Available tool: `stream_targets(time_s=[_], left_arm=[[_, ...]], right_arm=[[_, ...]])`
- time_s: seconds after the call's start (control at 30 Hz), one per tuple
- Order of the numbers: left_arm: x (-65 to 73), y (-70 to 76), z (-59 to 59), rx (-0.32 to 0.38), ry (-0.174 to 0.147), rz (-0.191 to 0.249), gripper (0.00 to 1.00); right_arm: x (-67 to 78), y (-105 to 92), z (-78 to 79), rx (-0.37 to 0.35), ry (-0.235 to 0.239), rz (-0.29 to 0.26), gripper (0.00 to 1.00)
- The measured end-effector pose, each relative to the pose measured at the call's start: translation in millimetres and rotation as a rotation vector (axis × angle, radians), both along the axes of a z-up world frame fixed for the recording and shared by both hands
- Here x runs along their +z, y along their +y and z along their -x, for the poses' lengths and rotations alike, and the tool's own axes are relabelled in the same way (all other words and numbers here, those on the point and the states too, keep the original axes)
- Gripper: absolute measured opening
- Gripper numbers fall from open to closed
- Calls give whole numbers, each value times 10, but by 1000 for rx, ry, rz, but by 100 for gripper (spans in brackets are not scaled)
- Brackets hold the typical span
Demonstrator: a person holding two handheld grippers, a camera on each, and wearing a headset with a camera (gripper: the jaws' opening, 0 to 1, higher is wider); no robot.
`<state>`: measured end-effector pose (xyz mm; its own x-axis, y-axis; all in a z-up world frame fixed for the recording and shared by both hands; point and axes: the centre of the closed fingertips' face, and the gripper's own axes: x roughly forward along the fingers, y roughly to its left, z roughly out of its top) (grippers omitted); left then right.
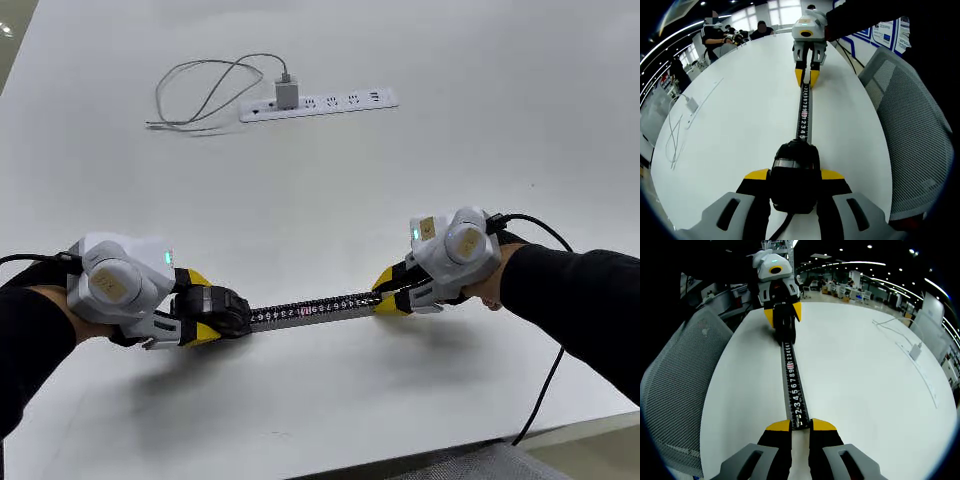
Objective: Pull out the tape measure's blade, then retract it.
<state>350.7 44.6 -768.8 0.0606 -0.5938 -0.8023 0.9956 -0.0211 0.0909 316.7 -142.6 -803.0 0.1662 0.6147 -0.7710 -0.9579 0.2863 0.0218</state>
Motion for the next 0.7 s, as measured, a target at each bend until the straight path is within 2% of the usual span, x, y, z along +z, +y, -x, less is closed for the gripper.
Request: stream_targets(time_s=[0.7], left_arm=[[-2,11,-7,7,-3,-3,30]], right_arm=[[9,-174,14,-5,5,25,8]])
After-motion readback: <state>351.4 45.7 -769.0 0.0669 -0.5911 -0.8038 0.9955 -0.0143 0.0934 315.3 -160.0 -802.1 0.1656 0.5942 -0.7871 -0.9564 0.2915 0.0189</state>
